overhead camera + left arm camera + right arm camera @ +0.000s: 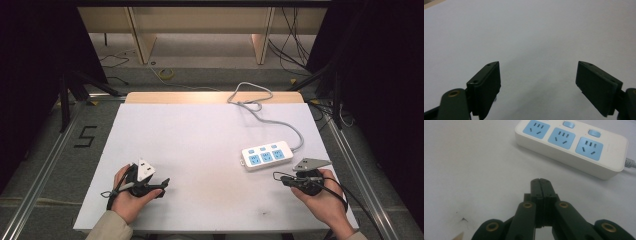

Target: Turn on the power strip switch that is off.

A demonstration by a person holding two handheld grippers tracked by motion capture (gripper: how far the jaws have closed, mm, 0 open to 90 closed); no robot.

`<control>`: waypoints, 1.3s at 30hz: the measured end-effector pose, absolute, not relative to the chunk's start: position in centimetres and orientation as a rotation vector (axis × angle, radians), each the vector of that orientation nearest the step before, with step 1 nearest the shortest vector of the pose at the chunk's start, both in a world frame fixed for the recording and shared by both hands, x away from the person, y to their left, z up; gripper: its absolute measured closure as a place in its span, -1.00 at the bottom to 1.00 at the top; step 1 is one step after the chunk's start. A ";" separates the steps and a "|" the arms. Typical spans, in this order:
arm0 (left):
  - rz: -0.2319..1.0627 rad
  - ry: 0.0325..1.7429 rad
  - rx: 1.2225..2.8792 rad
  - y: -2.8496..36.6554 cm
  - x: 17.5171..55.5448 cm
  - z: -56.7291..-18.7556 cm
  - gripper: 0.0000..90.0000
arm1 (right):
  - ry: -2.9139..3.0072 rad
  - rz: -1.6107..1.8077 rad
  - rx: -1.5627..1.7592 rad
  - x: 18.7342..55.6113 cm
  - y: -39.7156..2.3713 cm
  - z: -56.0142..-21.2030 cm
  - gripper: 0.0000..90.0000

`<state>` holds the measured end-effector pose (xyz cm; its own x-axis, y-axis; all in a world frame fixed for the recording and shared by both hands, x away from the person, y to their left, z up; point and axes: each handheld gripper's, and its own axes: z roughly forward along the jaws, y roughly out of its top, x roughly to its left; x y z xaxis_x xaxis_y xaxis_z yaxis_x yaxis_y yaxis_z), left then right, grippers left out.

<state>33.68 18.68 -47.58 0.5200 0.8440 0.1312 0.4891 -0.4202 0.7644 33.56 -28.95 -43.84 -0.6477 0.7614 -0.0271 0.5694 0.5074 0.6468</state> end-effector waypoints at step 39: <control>0.682 1.072 2.105 18.5 33.7 -47.7 -0.54 | 2.518 0.806 1.195 35.9 -27.5 -42.2 1.00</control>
<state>33.69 18.54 -47.66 0.5259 0.8378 0.1467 0.4873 -0.4381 0.7554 35.92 -27.51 -42.21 -0.6366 0.7709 0.0189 0.6387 0.5134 0.5732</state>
